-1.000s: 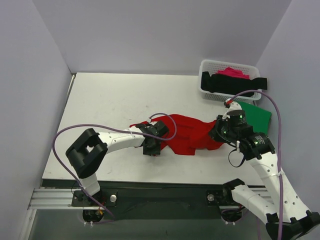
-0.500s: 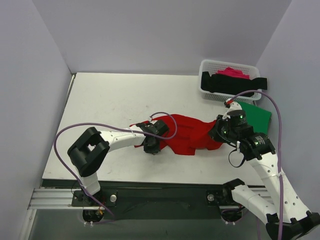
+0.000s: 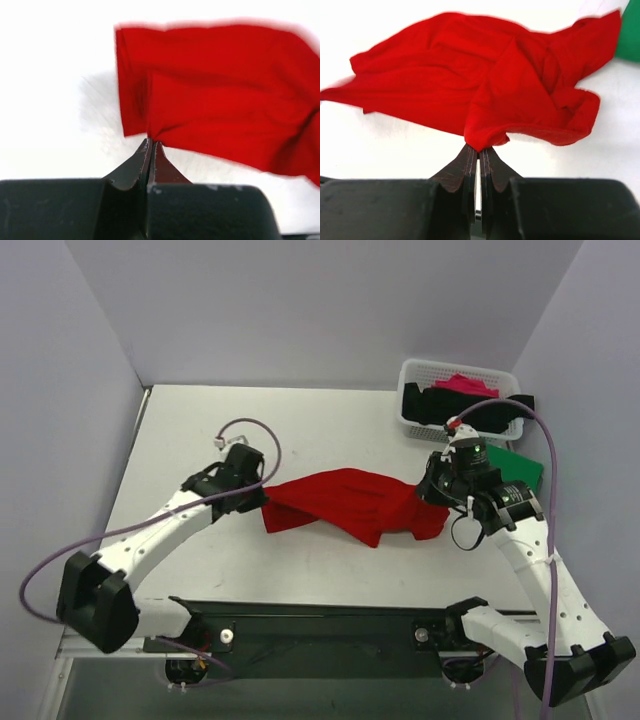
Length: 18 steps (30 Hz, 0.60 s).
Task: Fold and stack the t-shirts
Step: Flatten out the tshirt
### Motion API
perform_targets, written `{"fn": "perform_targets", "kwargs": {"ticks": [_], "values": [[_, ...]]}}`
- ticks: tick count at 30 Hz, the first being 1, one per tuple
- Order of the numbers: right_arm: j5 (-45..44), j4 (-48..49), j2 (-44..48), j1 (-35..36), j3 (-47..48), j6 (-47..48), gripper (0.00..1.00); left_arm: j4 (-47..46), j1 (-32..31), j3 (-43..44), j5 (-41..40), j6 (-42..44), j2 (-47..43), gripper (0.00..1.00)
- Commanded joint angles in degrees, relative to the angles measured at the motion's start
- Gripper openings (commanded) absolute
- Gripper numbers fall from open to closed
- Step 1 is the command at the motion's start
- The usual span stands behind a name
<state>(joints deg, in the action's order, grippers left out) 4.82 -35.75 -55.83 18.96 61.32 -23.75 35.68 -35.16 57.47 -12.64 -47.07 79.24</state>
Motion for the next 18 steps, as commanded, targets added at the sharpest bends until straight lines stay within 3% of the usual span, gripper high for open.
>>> {"fn": "perform_targets", "kwargs": {"ticks": [1,3,11,18], "values": [[-1.0,1.2,-4.3,-1.5,7.8,2.9,0.00,0.3,8.0,2.0,-2.0,3.0,-8.6,0.00],[-0.4,1.5,-7.6,-2.3,11.3,3.8,0.00,1.7,12.1,6.4,-1.8,6.3,-10.2,0.00],[3.3,1.4,-14.1,-5.3,35.6,4.3,0.00,8.3,17.1,28.0,-8.1,12.2,-15.9,0.00],[4.8,3.7,-11.0,-5.0,46.2,7.3,0.00,2.2,17.1,33.0,-19.3,12.7,-29.2,0.00]]}}
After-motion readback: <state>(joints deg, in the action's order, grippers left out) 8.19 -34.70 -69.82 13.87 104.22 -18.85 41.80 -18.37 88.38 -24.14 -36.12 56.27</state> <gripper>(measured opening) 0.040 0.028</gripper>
